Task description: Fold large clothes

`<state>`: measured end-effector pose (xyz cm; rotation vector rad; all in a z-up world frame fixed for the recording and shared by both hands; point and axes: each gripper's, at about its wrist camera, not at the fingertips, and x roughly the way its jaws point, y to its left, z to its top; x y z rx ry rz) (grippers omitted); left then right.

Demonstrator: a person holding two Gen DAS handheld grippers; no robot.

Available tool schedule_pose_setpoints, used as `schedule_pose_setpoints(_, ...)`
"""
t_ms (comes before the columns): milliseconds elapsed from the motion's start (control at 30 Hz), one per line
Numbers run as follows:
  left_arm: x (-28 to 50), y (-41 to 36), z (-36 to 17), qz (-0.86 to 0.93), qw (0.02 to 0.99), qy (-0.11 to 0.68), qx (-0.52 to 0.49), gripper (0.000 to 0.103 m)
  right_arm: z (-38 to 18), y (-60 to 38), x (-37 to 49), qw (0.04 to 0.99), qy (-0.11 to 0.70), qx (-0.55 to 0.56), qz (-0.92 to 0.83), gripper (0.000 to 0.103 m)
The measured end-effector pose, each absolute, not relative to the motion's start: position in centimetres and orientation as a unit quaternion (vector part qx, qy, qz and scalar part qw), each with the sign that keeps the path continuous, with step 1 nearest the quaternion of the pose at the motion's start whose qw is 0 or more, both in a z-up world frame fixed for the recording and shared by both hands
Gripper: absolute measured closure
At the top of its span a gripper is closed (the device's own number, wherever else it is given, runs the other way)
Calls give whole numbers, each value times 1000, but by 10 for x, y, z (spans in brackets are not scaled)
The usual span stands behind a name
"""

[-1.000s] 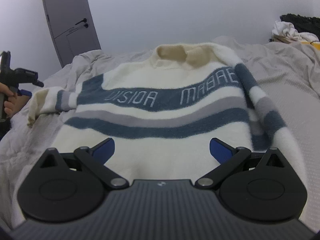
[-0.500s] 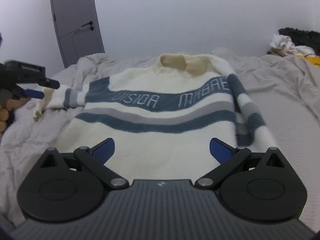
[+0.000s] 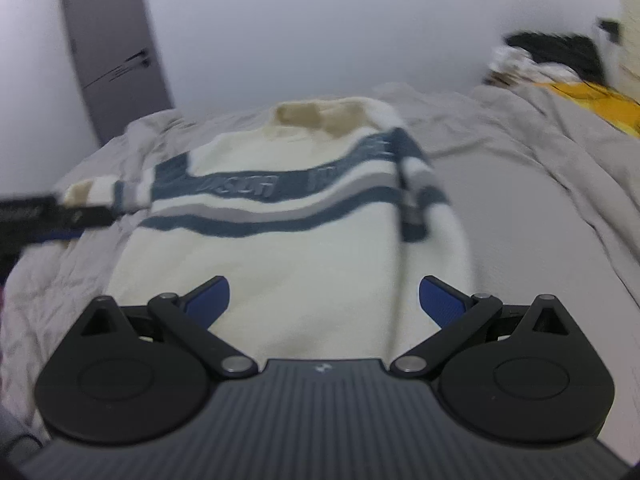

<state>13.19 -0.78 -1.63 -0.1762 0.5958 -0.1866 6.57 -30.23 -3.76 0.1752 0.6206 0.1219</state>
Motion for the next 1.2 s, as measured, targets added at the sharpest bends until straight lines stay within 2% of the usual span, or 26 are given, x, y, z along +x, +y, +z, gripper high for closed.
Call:
schedule_pose_setpoints(300, 126, 3, -45, -105, 942, 298, -114, 34, -56, -344, 71, 920, 339, 196, -37, 1)
schedule_pose_setpoints(467, 133, 6, -57, -108, 936, 308, -130, 34, -72, -362, 77, 898, 356, 241, -97, 8)
schedule_pose_setpoints(533, 136, 5, -59, -109, 935, 309, -132, 34, -85, -367, 82, 879, 382, 271, -91, 42)
schedule_pose_setpoints(600, 138, 6, -60, -110, 934, 310, -136, 34, -100, -369, 88, 856, 414, 298, -89, 40)
schedule_pose_setpoints(667, 138, 7, -61, -109, 934, 309, -141, 34, -113, -369, 91, 838, 433, 318, -94, 49)
schedule_pose_setpoints(733, 139, 9, -62, -105, 934, 309, -145, 34, -116, -365, 94, 839, 436, 311, -95, 66)
schedule_pose_setpoints(833, 139, 14, -61, -100, 933, 307, -158, 34, -108, -360, 96, 846, 435, 298, -83, 84)
schedule_pose_setpoints(900, 137, 19, -61, -96, 933, 303, -167, 34, -98, -359, 98, 851, 432, 286, -78, 91)
schedule_pose_setpoints(1033, 136, 28, -61, -89, 932, 302, -182, 34, -66, -375, 110, 862, 426, 269, -60, 93)
schedule_pose_setpoints(1200, 142, 37, -64, -79, 925, 309, -206, 34, 2, -414, 141, 895, 393, 198, -73, 93)
